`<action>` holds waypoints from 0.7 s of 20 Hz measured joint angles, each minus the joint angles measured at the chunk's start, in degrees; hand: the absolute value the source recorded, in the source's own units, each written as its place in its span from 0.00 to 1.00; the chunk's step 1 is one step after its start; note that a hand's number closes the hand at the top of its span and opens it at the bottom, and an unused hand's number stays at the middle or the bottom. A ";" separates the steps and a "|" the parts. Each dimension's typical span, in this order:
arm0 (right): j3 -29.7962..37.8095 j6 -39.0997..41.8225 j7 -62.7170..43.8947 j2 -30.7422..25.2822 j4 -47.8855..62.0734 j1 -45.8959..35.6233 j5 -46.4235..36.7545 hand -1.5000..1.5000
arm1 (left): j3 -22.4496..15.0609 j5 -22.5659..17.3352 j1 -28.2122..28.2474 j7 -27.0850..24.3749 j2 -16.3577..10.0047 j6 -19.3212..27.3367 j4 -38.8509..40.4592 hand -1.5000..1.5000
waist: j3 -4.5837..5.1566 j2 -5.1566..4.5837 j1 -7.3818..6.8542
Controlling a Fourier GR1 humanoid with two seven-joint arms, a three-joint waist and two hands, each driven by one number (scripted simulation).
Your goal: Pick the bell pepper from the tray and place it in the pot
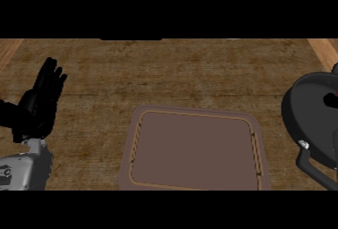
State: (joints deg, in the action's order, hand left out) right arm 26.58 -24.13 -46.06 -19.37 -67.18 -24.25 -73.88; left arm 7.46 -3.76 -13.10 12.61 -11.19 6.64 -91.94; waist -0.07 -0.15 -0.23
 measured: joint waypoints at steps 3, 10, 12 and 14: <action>2.64 -1.62 5.11 -0.50 3.77 -0.55 7.52 0.00 | 0.15 -0.33 0.86 -0.54 0.13 -0.45 0.00 0.50 | -0.01 0.02 -0.07; 7.36 -7.71 21.16 0.90 7.39 -2.76 24.46 0.00 | 0.08 -0.09 0.25 1.33 -0.24 -0.16 -1.70 0.50 | -0.09 0.05 -0.16; 8.82 -9.74 25.84 1.25 6.41 -2.87 29.02 0.00 | -0.01 0.09 1.03 0.30 0.15 -0.18 -1.21 0.50 | -0.08 0.06 -0.01; 10.47 -11.18 30.20 1.61 4.94 -2.26 33.73 0.00 | 0.17 0.00 1.07 0.04 0.21 -0.21 -0.96 0.50 | -0.05 0.11 0.20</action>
State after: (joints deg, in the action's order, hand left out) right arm 37.05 -35.30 -15.86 -17.76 -62.24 -26.51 -40.15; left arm 7.63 -3.77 -12.03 12.64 -10.98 6.43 -92.90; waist -0.12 -0.04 -0.04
